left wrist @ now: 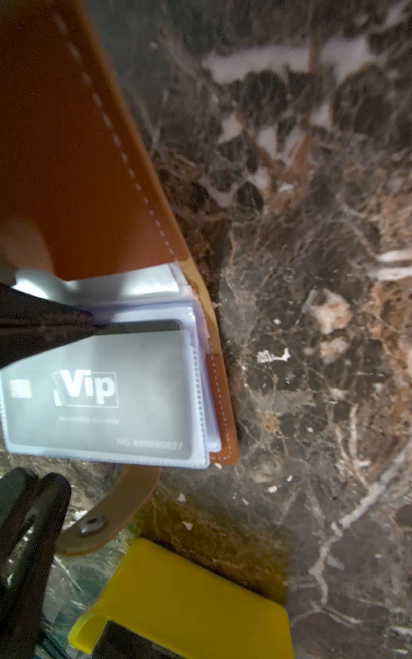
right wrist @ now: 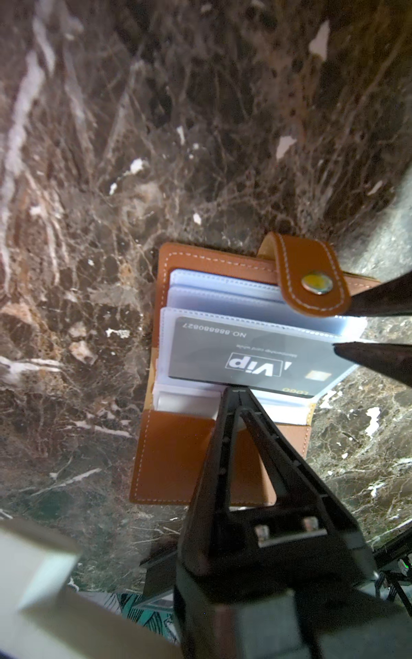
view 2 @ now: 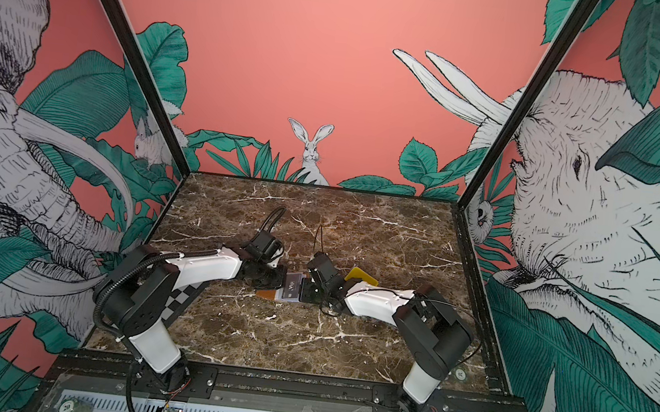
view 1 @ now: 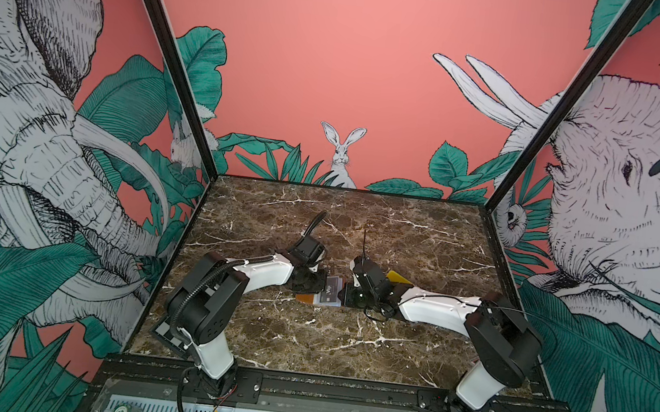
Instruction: Put the credit cards into the card holder
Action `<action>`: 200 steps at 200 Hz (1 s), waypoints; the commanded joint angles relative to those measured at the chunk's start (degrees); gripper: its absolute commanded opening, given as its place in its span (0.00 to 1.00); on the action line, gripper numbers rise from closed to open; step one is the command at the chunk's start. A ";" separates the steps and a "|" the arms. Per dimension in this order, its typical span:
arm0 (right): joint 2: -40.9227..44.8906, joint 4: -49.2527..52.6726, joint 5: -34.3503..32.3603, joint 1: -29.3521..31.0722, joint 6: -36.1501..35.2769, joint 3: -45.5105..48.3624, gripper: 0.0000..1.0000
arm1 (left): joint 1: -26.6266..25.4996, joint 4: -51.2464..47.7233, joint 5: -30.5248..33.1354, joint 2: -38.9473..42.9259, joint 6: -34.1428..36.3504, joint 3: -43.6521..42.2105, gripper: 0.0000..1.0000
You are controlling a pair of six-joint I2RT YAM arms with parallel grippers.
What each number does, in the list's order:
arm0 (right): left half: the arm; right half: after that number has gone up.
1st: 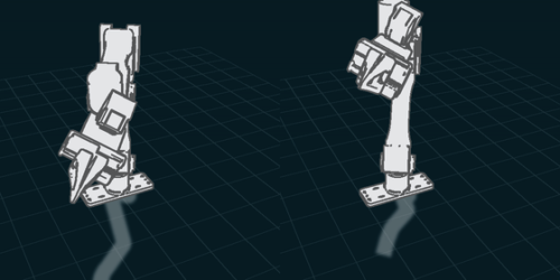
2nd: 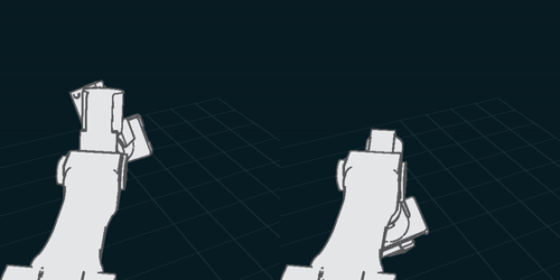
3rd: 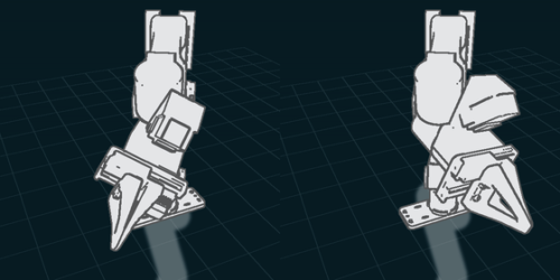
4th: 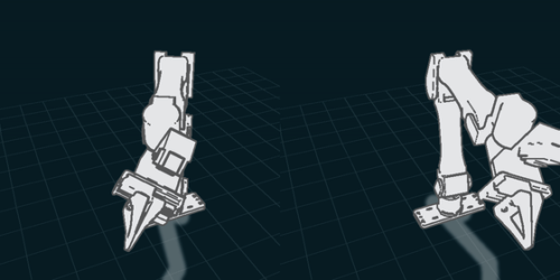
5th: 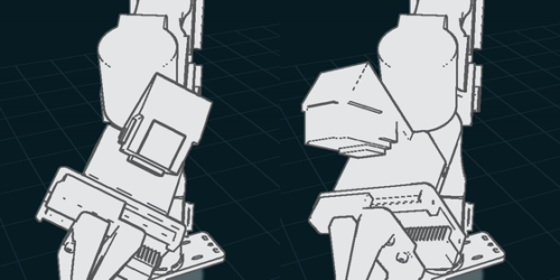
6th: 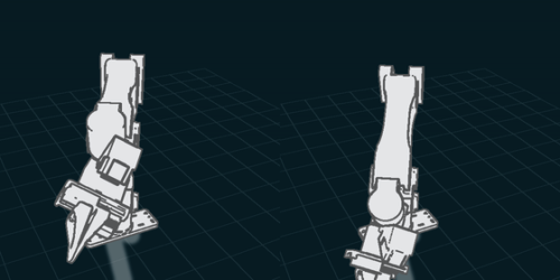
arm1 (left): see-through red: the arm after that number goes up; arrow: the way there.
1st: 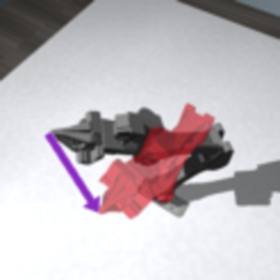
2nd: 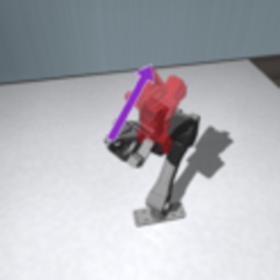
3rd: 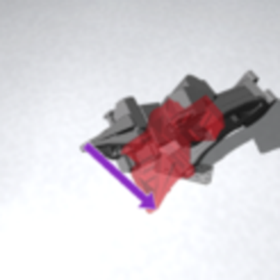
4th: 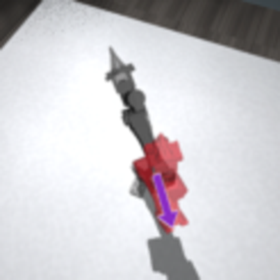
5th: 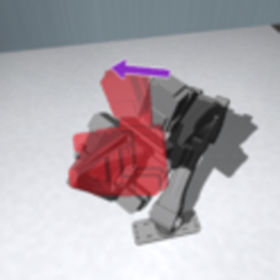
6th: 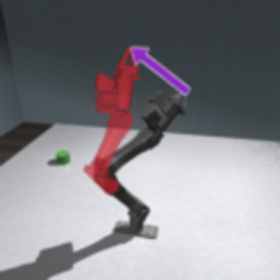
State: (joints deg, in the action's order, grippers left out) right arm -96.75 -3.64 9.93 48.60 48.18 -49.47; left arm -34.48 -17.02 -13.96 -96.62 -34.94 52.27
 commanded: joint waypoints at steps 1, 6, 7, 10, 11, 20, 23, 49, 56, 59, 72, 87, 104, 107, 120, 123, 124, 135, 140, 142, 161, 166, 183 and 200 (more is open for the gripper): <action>-0.98 -2.04 0.73 -0.49 0.77 -1.14 0.18 | -0.24 -2.03 0.68 0.76 -0.29 -1.40 0.03; -1.14 -2.27 0.92 -0.58 0.86 -1.15 0.19 | -0.24 -1.95 0.57 0.73 -0.39 -1.40 0.03; -1.15 -2.30 1.03 -0.64 0.86 -1.15 0.19 | -0.24 -1.96 0.54 0.73 -0.39 -1.39 0.03; -1.24 -2.38 1.16 -0.66 0.94 -1.18 0.19 | -0.24 -1.87 0.59 0.66 -0.39 -1.46 0.03; -1.29 -2.45 1.19 -0.68 0.94 -1.21 0.19 | -0.24 -1.83 0.59 0.65 -0.39 -1.47 0.03; -1.50 -2.75 1.57 -0.79 1.18 -1.26 0.20 | -0.24 -1.75 0.49 0.65 -0.46 -1.41 0.03; -1.61 -2.83 1.73 -0.85 1.14 -1.35 0.20 | -0.24 -1.71 0.44 0.64 -0.47 -1.45 0.03; -2.29 -3.66 2.73 -0.96 1.43 -1.35 0.20 | -0.24 -1.38 0.24 0.48 -0.60 -1.47 0.03; -2.54 -4.12 3.20 -1.05 1.46 -1.33 0.20 | -0.23 -1.33 0.16 0.49 -0.65 -1.55 0.02; -2.62 -4.29 3.29 -1.05 1.47 -1.35 0.21 | -0.24 -1.31 0.16 0.47 -0.66 -1.56 0.03; -3.15 -4.87 4.01 -1.05 1.51 -1.33 0.21 | -0.23 -1.08 -0.05 0.41 -0.74 -1.71 0.02; -3.66 -5.94 4.70 -1.05 1.56 -1.36 0.21 | -0.29 -0.75 -0.27 0.51 -1.00 -1.82 0.02; -4.27 -7.27 5.80 -1.12 1.46 -1.52 0.20 | -0.18 -0.08 -0.82 0.66 -1.12 -2.10 0.02; -4.45 -7.40 6.00 -1.06 1.37 -1.57 0.20 | -0.15 0.08 -0.90 0.72 -1.17 -2.13 0.02; -4.98 -7.81 6.61 -1.09 1.15 -1.86 0.20 | -0.11 1.64 -1.90 0.97 -1.47 -2.71 0.02; -5.07 -7.90 6.67 -1.12 1.14 -1.94 0.19 | -0.06 2.17 -2.33 1.00 -1.59 -2.88 0.02; -5.14 -7.93 6.68 -1.08 1.13 -1.98 0.19 | -0.06 2.34 -2.49 1.00 -1.65 -2.92 0.02; -5.21 -7.94 6.52 -1.05 1.15 -2.05 0.18 | 0.16 3.80 -3.77 1.26 -2.12 -3.39 0.02; -5.17 -7.88 6.35 -1.05 1.17 -2.08 0.18 | 0.27 4.75 -4.57 1.38 -2.33 -3.75 0.02; -5.17 -7.94 6.14 -1.11 1.18 -2.11 0.17 | 0.33 5.25 -4.98 1.46 -2.46 -3.93 0.02; -5.33 -6.33 4.71 -1.05 1.05 -2.91 0.16 | 0.86 9.46 -7.98 1.77 -3.93 -5.44 0.03; -5.50 -5.50 4.25 -1.07 0.96 -3.27 0.15 | 0.91 10.54 -8.81 1.74 -4.30 -5.81 0.03; -5.57 -3.63 3.28 -1.05 0.83 -4.17 0.13 | 1.19 14.05 -10.87 1.87 -5.76 -7.04 0.04; -4.67 -1.76 2.19 -1.22 0.27 -4.44 0.11 | 1.51 16.12 -12.47 2.78 -6.65 -7.80 0.05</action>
State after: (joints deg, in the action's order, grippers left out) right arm -101.65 -8.03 14.59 47.81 49.43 -52.71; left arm -33.43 -5.21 -22.26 -96.40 -39.07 46.59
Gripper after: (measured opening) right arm 0.121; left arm 0.046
